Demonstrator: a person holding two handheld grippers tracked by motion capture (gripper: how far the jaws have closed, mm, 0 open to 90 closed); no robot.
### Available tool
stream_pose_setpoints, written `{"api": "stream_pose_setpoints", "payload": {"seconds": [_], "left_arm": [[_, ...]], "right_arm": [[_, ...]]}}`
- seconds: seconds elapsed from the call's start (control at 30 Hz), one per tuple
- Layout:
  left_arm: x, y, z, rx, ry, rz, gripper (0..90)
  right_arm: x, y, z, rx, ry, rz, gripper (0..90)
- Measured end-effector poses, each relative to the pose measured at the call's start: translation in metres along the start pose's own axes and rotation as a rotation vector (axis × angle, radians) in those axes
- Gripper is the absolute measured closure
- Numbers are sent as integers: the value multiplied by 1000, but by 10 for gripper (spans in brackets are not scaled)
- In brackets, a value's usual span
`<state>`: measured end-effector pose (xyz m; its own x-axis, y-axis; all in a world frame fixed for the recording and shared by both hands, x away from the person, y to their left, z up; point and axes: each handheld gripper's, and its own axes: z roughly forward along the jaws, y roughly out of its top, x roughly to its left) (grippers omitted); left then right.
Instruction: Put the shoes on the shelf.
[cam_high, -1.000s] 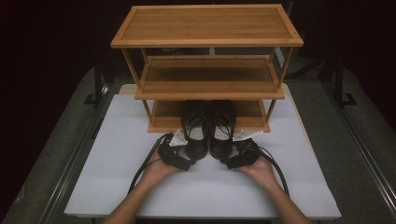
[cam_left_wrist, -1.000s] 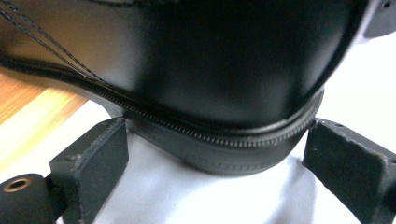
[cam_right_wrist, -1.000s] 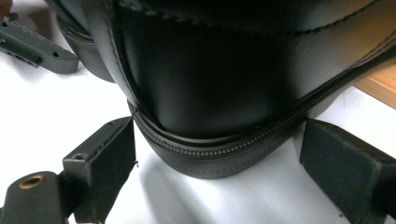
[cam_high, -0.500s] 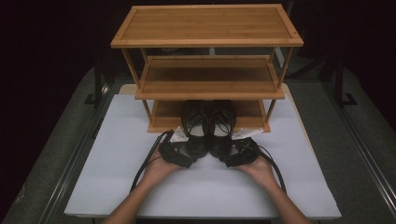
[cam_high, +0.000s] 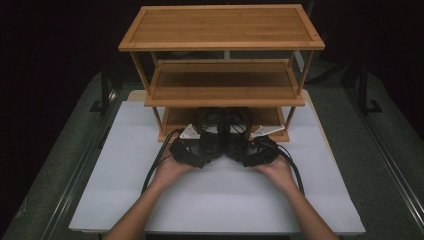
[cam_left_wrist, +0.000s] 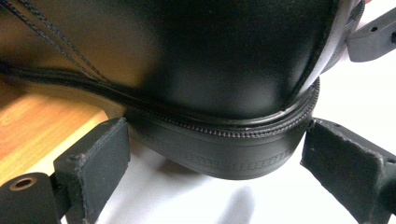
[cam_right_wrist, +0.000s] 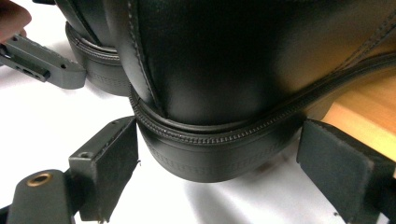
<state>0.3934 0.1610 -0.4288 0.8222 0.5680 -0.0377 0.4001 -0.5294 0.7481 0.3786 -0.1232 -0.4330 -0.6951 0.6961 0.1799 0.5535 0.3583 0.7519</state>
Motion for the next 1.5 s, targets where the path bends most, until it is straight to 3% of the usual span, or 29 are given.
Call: {"api": "stream_pose_setpoints", "payload": {"seconds": [0.3, 0.63, 0.67, 0.9, 0.93, 1.1, 1.17, 1.2, 1.5], "left_arm": [[16, 9, 9, 2, 7, -11, 75], [38, 19, 29, 24, 50, 2, 76], [41, 20, 33, 18, 56, -21, 75], [51, 24, 41, 26, 65, -30, 73], [53, 25, 44, 33, 70, -26, 74], [53, 24, 48, 39, 81, -22, 74], [54, 24, 48, 41, 77, -21, 74], [54, 24, 48, 42, 80, -23, 74], [55, 23, 46, 39, 64, -27, 81]], "right_arm": [[-13, 12, 8, -11, -14, 6, 128], [-29, 23, 28, -24, -69, 12, 127], [-32, 25, 32, -20, -79, 12, 127], [-39, 31, 39, -12, -102, 3, 127], [-46, 32, 42, -2, -142, -55, 126], [-50, 32, 45, 2, -145, -61, 126], [-52, 28, 48, 2, -132, -35, 126], [-48, 28, 48, 13, -110, 34, 126], [-47, 27, 44, -4, -94, 37, 150]]}}
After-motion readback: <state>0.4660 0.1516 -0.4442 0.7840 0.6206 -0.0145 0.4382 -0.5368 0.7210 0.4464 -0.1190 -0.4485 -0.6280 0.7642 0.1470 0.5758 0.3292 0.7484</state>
